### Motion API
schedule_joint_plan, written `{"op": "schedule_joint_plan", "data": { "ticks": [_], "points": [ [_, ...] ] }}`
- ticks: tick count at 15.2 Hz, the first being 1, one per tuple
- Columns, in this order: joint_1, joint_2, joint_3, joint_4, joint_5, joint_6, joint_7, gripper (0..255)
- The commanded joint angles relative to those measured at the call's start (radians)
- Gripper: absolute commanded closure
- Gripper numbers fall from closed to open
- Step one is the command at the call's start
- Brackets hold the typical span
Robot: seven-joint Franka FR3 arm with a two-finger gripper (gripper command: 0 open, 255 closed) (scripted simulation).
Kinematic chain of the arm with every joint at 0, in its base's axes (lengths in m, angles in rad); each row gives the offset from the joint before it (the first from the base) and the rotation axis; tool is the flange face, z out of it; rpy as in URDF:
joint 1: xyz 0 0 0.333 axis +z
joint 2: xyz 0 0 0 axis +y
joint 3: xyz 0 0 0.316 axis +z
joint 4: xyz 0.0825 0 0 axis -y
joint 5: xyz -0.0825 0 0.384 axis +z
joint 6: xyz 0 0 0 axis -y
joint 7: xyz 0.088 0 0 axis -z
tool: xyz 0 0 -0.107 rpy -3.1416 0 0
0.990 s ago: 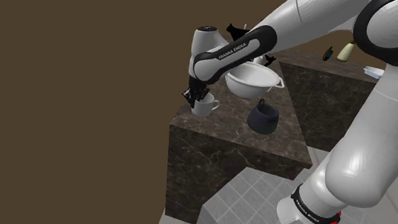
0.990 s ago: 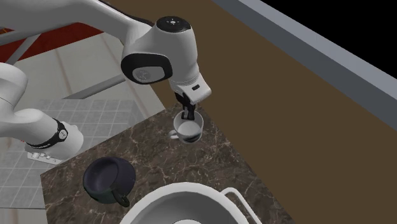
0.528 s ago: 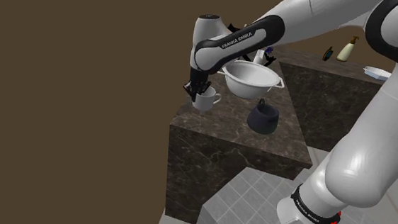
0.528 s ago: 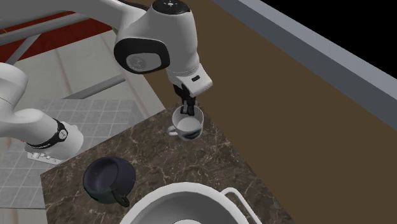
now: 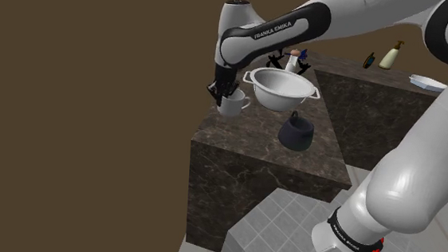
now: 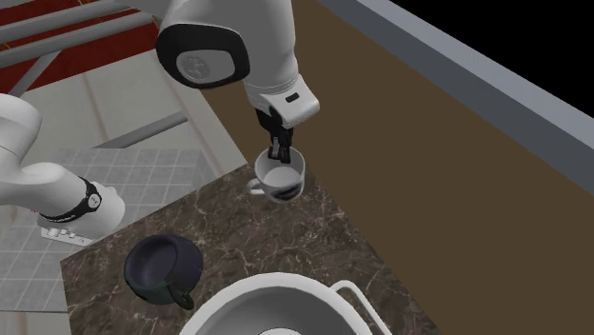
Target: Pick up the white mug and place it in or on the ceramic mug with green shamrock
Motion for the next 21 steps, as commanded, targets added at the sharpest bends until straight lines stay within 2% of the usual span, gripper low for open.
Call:
{"op": "schedule_joint_plan", "data": {
  "ticks": [1,16,21],
  "points": [
    [0.000,-0.013,0.000,0.015,0.003,-0.028,-0.004,255],
    [0.000,-0.065,0.001,0.157,0.016,-0.221,-0.022,255],
    [-0.039,-0.229,-0.036,-0.022,0.028,-0.200,-0.102,255]
  ]
}}
